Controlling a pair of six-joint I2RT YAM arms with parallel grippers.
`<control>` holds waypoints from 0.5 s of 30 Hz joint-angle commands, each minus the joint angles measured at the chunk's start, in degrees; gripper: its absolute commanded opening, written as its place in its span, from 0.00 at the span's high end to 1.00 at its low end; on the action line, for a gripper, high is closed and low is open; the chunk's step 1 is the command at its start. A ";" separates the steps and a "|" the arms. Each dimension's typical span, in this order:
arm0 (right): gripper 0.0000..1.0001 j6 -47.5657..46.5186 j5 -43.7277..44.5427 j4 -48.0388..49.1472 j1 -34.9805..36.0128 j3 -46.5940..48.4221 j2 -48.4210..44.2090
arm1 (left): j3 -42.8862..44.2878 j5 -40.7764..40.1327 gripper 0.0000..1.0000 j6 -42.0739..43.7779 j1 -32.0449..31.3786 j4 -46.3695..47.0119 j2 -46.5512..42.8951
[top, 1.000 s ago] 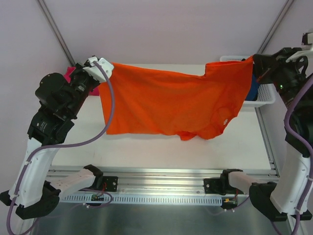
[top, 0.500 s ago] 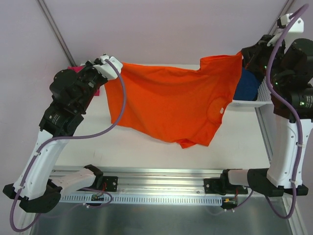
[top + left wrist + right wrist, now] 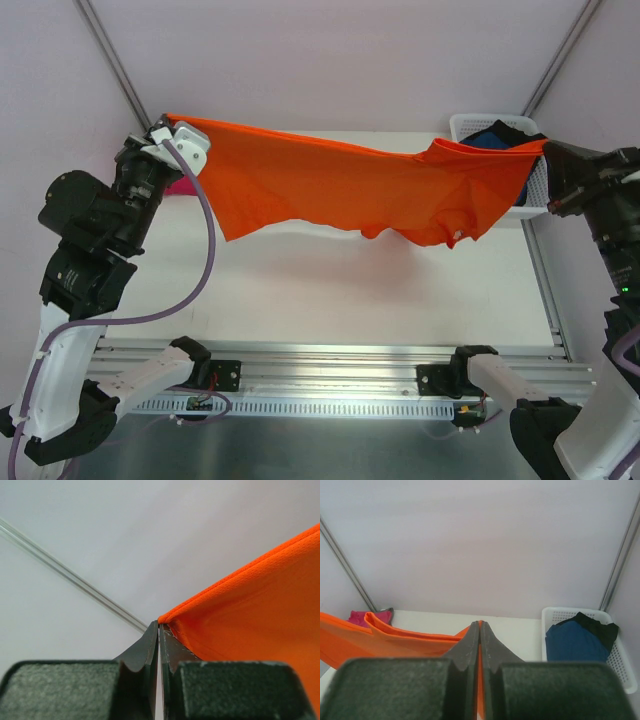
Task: Fold and stack the t-shirts
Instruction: Flatten the tshirt out
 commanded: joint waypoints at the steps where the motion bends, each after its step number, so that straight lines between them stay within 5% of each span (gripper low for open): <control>1: 0.99 -0.85 1.44 -0.37 -1.09 0.12 -1.72 | 1.83 -1.92 1.00 1.81 0.01 2.81 -2.08; 9: 1.00 -1.46 1.88 1.21 -1.53 5.40 0.55 | 2.28 -1.13 1.00 4.19 0.01 3.95 -2.00; 15: 0.99 -4.62 2.42 6.48 -1.53 2.25 5.91 | -5.63 1.68 1.00 8.06 0.27 12.04 -0.86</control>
